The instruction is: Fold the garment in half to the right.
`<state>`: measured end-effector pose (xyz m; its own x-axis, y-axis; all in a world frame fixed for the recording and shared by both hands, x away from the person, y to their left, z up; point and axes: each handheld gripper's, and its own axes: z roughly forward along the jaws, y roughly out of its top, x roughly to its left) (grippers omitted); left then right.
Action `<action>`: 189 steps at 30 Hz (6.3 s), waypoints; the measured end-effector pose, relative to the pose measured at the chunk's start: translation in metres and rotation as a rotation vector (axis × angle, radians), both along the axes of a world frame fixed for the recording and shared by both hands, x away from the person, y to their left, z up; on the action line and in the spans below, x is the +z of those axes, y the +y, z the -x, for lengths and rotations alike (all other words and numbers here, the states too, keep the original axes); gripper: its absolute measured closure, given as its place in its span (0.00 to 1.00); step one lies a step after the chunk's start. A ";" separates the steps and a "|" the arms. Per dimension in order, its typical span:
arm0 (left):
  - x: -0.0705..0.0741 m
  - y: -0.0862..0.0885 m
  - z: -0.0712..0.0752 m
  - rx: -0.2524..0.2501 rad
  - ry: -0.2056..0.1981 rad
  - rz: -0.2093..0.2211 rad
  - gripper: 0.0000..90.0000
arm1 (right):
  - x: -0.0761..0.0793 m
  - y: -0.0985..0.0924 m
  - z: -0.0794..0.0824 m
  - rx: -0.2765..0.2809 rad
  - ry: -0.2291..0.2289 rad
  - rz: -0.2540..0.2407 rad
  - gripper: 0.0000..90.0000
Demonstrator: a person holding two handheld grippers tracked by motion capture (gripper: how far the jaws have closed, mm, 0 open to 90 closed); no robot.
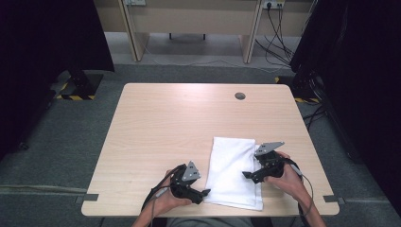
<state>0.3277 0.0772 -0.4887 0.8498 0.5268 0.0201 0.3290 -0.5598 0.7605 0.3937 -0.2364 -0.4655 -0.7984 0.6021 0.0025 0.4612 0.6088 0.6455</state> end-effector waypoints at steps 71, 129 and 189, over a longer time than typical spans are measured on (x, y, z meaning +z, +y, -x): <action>-0.001 0.040 -0.031 0.247 -0.002 -0.024 0.03 | -0.009 0.133 -0.103 0.117 0.003 -0.049 0.11; 0.000 0.038 -0.095 0.380 0.052 0.027 0.03 | -0.009 0.064 0.002 0.254 -0.108 -0.017 0.08; -0.002 0.021 -0.024 0.159 0.037 -0.018 0.00 | -0.015 0.079 -0.074 0.079 -0.050 -0.108 0.12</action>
<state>0.3514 0.0987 -0.4908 0.7558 0.6549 0.0008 0.4424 -0.5114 0.7367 0.4682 -0.1573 -0.4810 -0.8439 0.5361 0.0230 0.3802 0.5671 0.7306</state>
